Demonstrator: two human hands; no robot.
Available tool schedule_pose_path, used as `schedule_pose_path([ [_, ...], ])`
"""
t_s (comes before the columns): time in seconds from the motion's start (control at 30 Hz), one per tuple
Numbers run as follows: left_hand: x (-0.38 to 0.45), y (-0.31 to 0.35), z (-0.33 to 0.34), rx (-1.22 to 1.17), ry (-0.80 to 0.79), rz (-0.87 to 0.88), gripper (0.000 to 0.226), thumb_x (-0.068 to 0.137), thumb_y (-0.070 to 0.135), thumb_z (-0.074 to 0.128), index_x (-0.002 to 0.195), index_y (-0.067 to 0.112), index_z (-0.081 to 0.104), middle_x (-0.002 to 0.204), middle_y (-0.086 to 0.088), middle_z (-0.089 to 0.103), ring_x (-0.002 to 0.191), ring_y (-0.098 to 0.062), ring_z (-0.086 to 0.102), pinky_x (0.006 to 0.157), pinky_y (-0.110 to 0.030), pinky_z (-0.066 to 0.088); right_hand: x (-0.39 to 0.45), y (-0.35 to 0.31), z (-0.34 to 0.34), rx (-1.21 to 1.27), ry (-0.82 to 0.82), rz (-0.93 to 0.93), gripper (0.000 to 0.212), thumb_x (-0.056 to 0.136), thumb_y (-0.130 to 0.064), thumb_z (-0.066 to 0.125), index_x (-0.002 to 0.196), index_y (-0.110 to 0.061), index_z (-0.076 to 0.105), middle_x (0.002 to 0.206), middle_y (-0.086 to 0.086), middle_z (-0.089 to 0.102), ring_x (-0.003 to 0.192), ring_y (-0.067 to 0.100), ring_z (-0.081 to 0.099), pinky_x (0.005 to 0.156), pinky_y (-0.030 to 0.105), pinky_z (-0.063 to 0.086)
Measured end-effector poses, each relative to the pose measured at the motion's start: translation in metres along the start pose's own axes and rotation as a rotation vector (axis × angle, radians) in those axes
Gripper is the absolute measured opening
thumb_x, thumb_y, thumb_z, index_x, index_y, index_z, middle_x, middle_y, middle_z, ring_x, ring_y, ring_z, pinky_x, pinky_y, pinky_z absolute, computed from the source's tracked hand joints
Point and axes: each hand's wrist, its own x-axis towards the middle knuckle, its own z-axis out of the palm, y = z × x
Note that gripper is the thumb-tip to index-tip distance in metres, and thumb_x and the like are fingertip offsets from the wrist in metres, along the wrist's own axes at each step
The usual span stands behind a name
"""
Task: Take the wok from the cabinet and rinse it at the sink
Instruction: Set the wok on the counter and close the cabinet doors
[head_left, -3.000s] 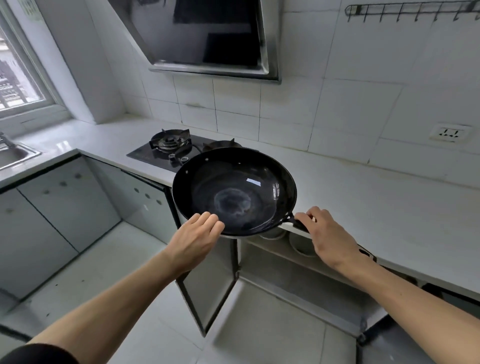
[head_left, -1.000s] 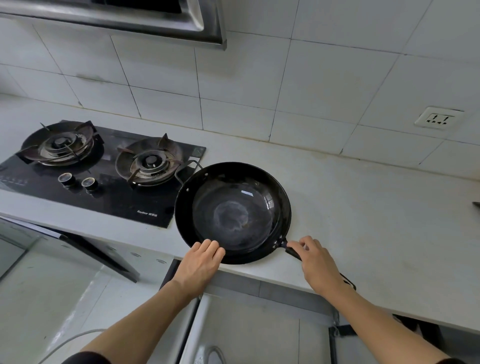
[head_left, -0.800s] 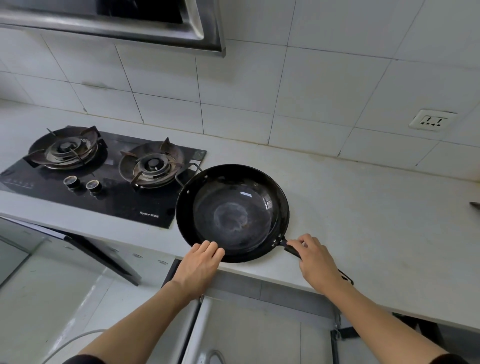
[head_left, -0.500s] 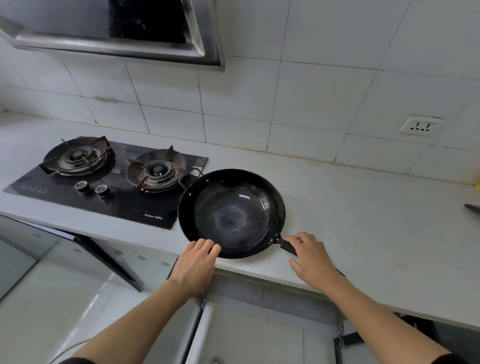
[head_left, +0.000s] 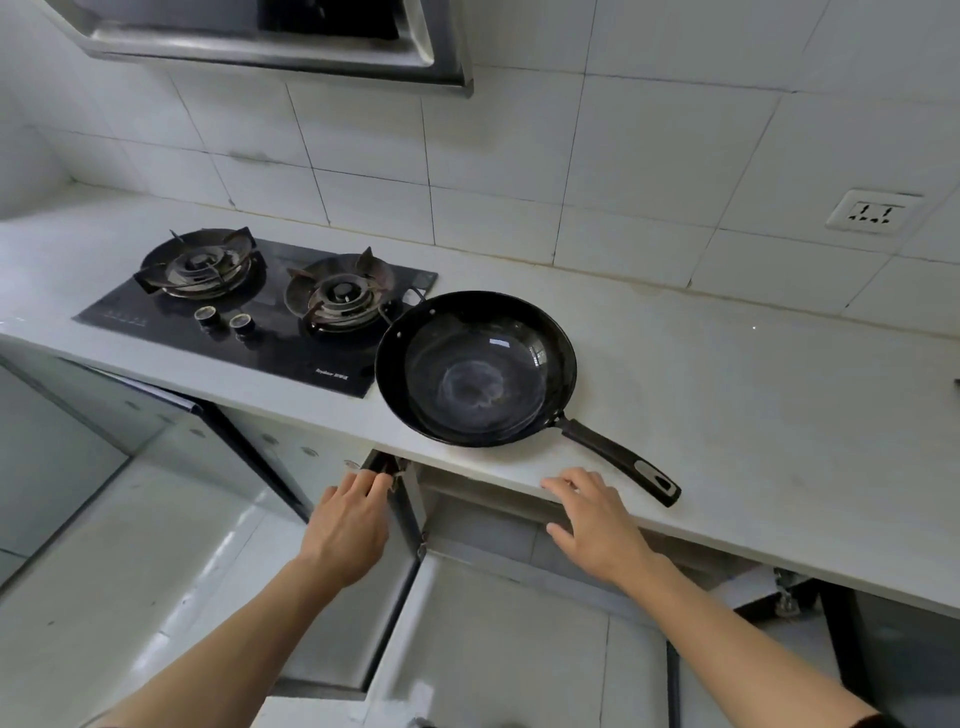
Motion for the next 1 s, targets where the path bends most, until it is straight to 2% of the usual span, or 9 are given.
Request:
schedule_pose_path([
  [0.17, -0.015, -0.023, 0.017, -0.041, -0.089, -0.093, 0.044, 0.091, 0.030, 0.054, 0.132, 0.019, 0.045, 0.126, 0.000, 0.054, 0.110, -0.022, 0.051, 0.091, -0.035, 0.048, -0.008, -0.012, 0.005, -0.055, -0.093, 0.040, 0.055, 0.091, -0.036, 0.059, 0.142, -0.029, 0.039, 0.134, -0.002, 0.042, 0.121, 0.018, 0.039, 0.099, 0.034, 0.036],
  [0.5, -0.043, -0.067, 0.048, -0.159, -0.183, -0.192, 0.044, 0.089, 0.027, 0.052, 0.132, 0.019, 0.044, 0.132, -0.001, 0.049, 0.119, -0.025, 0.045, 0.089, -0.036, 0.048, 0.000, -0.061, 0.033, -0.158, -0.188, 0.063, 0.057, 0.093, -0.038, 0.057, 0.144, -0.027, 0.036, 0.140, -0.004, 0.038, 0.130, 0.016, 0.035, 0.106, 0.036, 0.035],
  [0.7, -0.060, -0.095, 0.083, -0.184, -0.300, -0.232, 0.059, 0.090, 0.029, 0.057, 0.141, 0.014, 0.031, 0.146, -0.004, 0.032, 0.130, -0.028, 0.033, 0.087, -0.038, 0.052, 0.008, -0.073, 0.050, -0.199, -0.201, 0.107, 0.057, 0.092, -0.038, 0.058, 0.144, -0.028, 0.036, 0.141, -0.005, 0.039, 0.130, 0.016, 0.036, 0.106, 0.037, 0.036],
  [0.77, -0.065, -0.097, 0.094, -0.242, -0.314, -0.250, 0.059, 0.090, 0.026, 0.056, 0.141, 0.014, 0.029, 0.144, -0.002, 0.035, 0.126, -0.026, 0.037, 0.083, -0.036, 0.052, 0.009, -0.075, 0.055, -0.191, -0.201, 0.110, 0.057, 0.092, -0.038, 0.058, 0.144, -0.029, 0.036, 0.141, -0.005, 0.039, 0.131, 0.016, 0.035, 0.105, 0.036, 0.035],
  [0.87, -0.067, -0.098, 0.105, -0.326, -0.255, -0.272, 0.049, 0.089, 0.019, 0.054, 0.134, 0.016, 0.034, 0.135, -0.001, 0.046, 0.113, -0.024, 0.046, 0.079, -0.034, 0.050, 0.010, -0.074, 0.063, -0.187, -0.215, 0.113, 0.057, 0.093, -0.037, 0.058, 0.144, -0.029, 0.035, 0.142, -0.005, 0.038, 0.132, 0.016, 0.035, 0.106, 0.036, 0.034],
  [1.0, -0.064, -0.092, 0.107, -0.415, -0.235, -0.364, 0.044, 0.089, 0.015, 0.052, 0.131, 0.014, 0.039, 0.125, -0.008, 0.049, 0.105, -0.027, 0.046, 0.080, -0.035, 0.047, 0.015, -0.066, 0.068, -0.182, -0.239, 0.136, 0.058, 0.092, -0.036, 0.060, 0.144, -0.027, 0.035, 0.143, -0.003, 0.038, 0.131, 0.017, 0.035, 0.105, 0.037, 0.035],
])
